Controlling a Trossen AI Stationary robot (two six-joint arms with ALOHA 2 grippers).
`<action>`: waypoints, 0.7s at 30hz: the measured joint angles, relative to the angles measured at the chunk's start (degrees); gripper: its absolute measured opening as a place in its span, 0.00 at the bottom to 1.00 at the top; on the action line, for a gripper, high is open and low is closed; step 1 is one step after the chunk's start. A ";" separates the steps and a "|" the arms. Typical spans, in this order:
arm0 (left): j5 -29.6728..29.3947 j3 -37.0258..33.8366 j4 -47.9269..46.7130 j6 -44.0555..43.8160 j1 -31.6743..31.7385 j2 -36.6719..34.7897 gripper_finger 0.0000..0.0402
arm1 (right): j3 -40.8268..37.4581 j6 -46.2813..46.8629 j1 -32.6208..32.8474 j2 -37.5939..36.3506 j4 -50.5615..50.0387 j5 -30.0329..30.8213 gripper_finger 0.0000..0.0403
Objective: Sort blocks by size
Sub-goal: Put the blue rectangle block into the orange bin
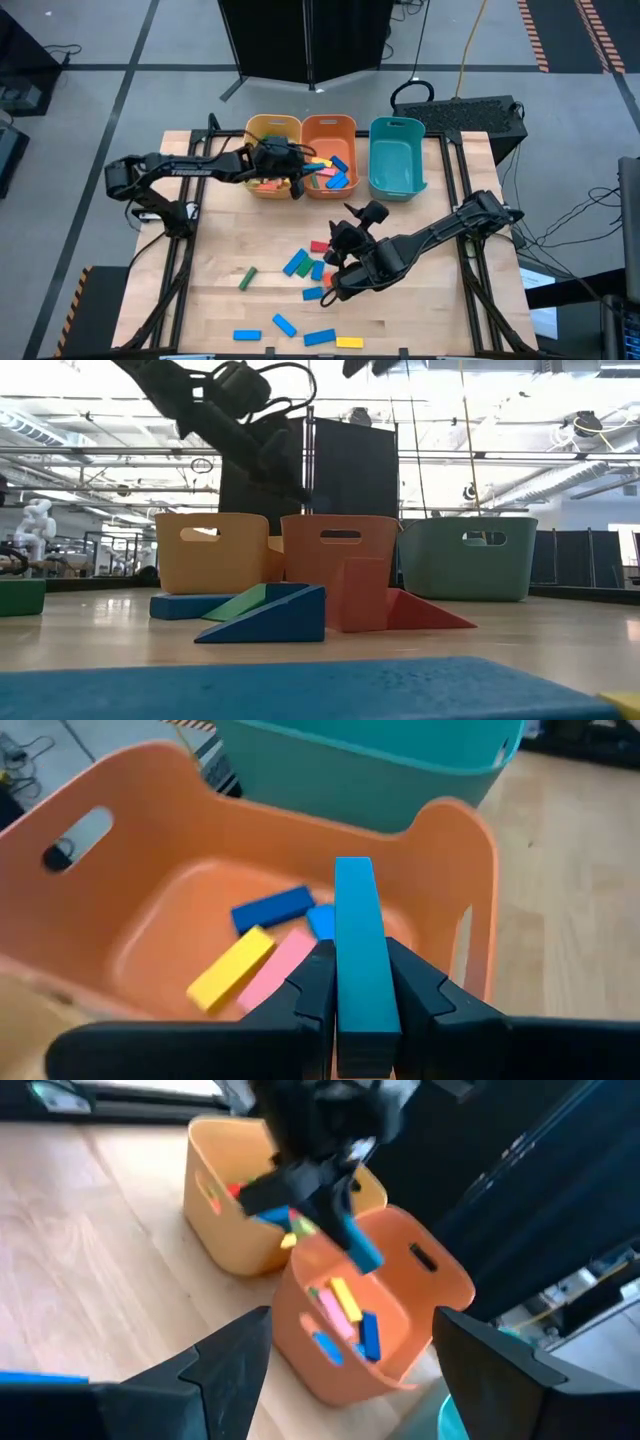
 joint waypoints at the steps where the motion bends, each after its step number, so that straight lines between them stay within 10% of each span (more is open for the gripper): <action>1: 0.18 1.15 -0.40 0.03 -0.02 0.89 0.13 | -0.93 1.02 0.00 0.06 0.05 -0.66 0.65; 21: -0.32 10.73 -7.29 1.15 0.43 10.51 0.22 | -14.29 6.57 0.53 0.16 13.10 -8.86 0.65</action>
